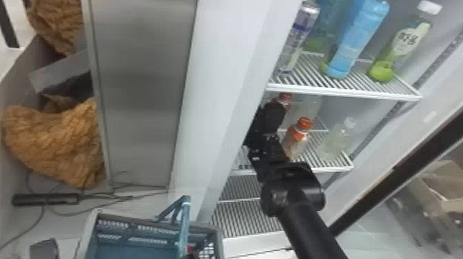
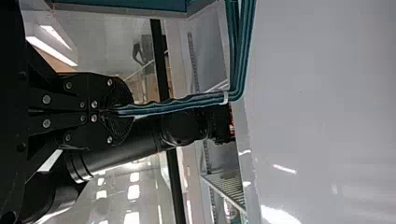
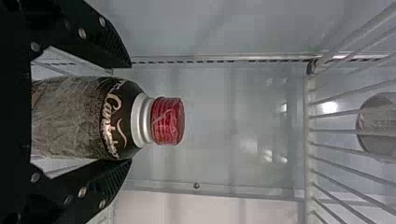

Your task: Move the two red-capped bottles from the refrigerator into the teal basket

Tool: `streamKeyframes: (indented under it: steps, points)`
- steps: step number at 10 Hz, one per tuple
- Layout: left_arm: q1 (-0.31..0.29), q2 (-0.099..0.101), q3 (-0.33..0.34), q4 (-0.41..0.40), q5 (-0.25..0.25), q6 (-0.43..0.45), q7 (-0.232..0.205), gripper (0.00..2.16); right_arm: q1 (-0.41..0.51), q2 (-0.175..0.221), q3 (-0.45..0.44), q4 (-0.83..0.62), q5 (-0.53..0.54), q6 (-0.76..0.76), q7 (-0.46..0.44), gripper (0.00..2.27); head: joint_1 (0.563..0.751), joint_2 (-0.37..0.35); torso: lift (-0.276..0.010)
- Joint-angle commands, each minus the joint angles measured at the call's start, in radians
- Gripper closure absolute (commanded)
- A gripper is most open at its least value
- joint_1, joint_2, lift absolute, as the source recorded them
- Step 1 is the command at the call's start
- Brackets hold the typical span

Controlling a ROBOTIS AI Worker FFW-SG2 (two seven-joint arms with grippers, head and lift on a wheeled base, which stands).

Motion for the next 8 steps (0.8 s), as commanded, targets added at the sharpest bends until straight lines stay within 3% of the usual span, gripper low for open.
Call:
streamKeyframes:
  steps: [1, 4, 8]
  points:
    - [0.000, 0.000, 0.000, 0.002, 0.002, -0.003, 0.000, 1.16, -0.003, -0.001, 0.005, -0.002, -0.005, 0.020, 0.000, 0.70, 0.695, -0.350, -0.224]
    - [0.005, 0.000, 0.002, 0.002, 0.004, -0.008, -0.002, 1.16, 0.024, -0.001, 0.007, -0.039, -0.011, 0.000, 0.002, 0.70, 0.695, -0.348, -0.224]
    - [0.010, 0.000, 0.008, 0.002, 0.010, -0.011, -0.005, 1.16, 0.142, -0.010, -0.021, -0.228, -0.009, -0.017, 0.005, 0.70, 0.695, -0.350, -0.224]
